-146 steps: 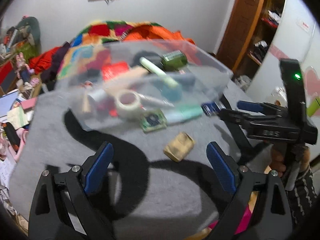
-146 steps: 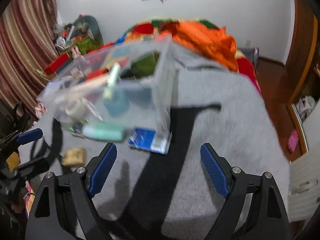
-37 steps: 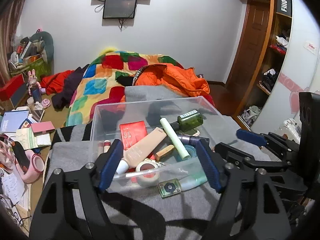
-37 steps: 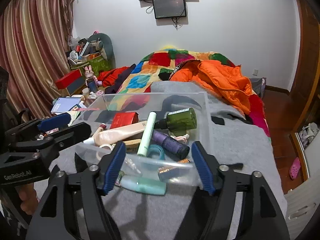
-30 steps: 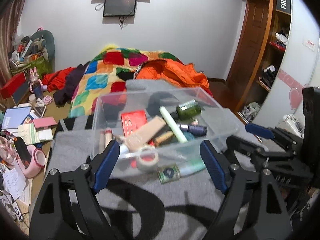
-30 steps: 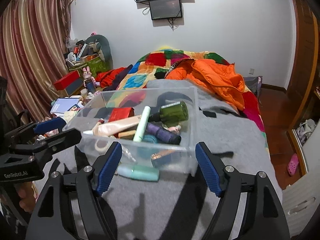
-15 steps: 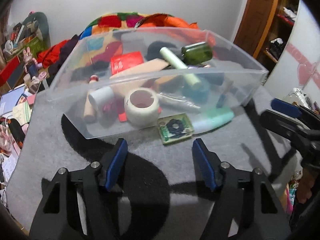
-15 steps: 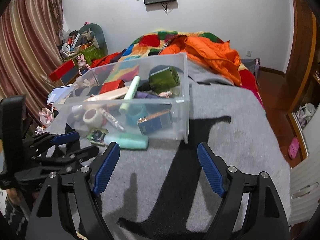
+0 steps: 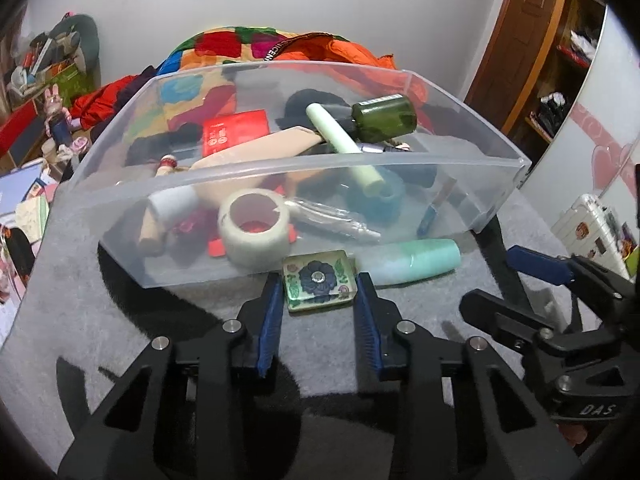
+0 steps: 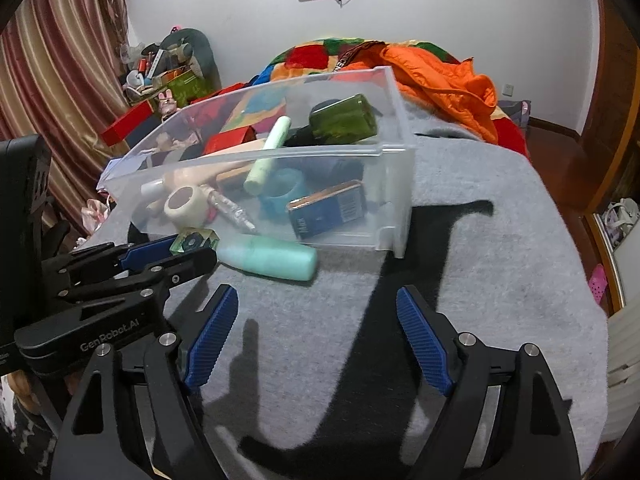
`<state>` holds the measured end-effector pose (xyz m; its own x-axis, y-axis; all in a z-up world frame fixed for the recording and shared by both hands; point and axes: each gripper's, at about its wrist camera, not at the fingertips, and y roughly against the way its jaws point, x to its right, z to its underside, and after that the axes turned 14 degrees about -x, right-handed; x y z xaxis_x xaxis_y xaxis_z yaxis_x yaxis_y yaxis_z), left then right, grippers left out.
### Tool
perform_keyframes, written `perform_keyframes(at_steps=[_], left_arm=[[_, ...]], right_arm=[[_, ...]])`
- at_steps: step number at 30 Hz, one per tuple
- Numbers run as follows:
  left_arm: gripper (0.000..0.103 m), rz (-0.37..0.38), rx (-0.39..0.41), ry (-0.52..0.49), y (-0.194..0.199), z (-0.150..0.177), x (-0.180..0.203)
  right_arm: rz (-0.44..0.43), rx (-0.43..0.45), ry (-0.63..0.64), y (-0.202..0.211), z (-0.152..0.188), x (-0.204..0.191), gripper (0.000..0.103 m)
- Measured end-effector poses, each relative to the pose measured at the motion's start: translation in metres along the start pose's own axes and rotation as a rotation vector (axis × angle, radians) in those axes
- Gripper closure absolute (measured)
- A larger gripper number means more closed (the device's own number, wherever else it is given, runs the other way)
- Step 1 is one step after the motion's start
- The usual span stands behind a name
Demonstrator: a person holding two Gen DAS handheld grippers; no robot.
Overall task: Organize objects
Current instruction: 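Grasp the green patterned square with the left tool while the right grasps the mint bottle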
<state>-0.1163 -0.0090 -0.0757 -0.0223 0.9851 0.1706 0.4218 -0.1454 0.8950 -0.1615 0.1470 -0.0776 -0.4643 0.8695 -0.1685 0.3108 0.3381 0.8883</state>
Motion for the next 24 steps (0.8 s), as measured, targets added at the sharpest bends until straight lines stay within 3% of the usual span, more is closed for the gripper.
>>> perform_keyframes(at_steps=[9,13,19,24], left_arm=[[0.068,-0.067,0.039,0.018,0.014,0.023,-0.020],[0.068,-0.049,0.054,0.036,0.022,0.032,-0.036],[0.068,-0.054,0.085,0.035,0.025,0.041,-0.039],[0.069,-0.057,0.097,0.032,0.026,0.044,-0.036]], right_arm=[[0.001,-0.027,0.031,-0.020,-0.019,-0.031,0.020],[0.013,-0.056,0.025,-0.030,-0.025,-0.040,0.020],[0.133,-0.084,0.070,-0.042,-0.029,-0.058,0.016],[0.141,-0.087,0.012,-0.042,-0.034,-0.055,0.018]])
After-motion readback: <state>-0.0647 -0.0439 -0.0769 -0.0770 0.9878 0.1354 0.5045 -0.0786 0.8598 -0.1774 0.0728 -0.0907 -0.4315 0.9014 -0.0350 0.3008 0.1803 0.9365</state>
